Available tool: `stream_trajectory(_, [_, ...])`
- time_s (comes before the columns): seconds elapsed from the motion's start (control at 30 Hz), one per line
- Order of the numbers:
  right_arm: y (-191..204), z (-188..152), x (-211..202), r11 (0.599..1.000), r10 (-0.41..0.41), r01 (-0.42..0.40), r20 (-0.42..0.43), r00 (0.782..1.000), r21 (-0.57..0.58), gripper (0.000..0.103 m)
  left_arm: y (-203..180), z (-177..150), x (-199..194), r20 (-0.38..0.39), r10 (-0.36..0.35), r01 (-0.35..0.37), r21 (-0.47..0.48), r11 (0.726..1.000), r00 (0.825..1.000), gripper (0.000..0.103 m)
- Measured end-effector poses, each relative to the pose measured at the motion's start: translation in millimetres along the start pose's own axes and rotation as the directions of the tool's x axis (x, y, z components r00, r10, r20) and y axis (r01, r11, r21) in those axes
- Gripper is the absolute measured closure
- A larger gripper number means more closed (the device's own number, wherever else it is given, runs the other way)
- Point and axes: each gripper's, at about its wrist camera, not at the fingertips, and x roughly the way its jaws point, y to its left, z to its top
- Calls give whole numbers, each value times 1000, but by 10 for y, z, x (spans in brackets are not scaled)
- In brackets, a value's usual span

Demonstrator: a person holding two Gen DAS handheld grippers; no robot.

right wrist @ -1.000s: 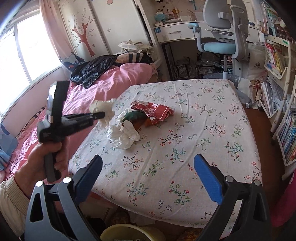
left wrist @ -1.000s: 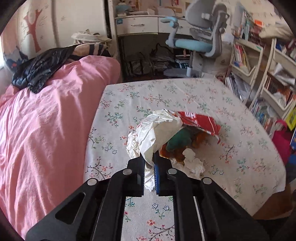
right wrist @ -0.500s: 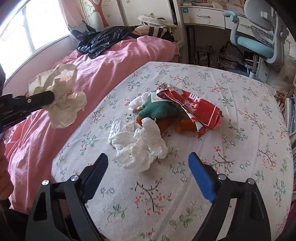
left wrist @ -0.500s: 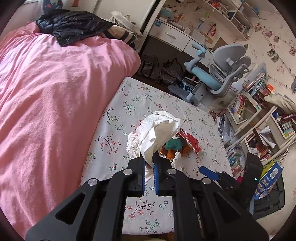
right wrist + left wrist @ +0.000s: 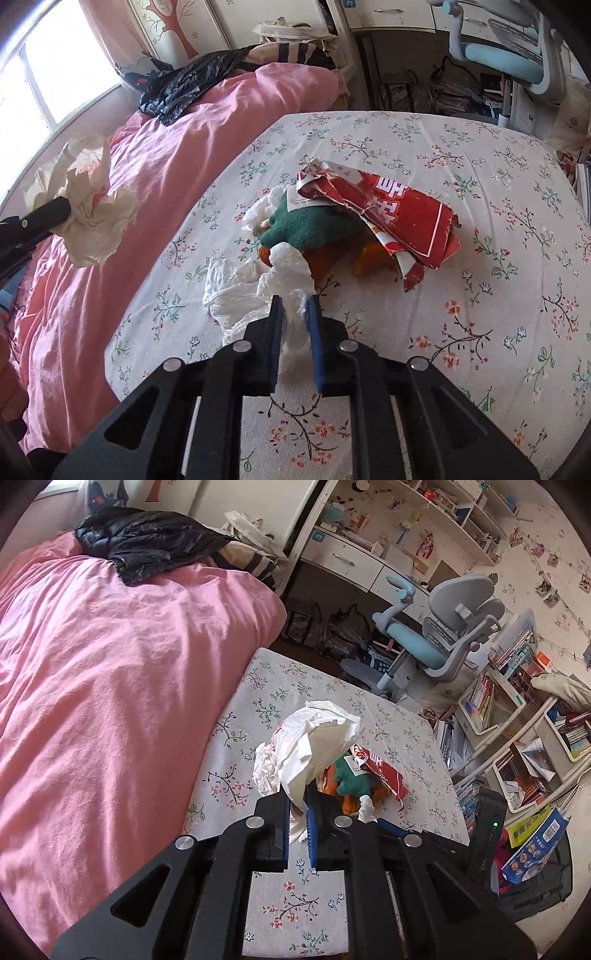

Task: Collect trash
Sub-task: 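Lower both tissues over the yellow bin and open both tools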

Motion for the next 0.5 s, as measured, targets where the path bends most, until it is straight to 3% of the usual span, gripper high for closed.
stream_trajectory(0.5, [251, 21, -366, 994, 102, -100, 69, 992, -37, 90, -134, -87, -58, 9, 19, -20, 62, 998, 1000, 96])
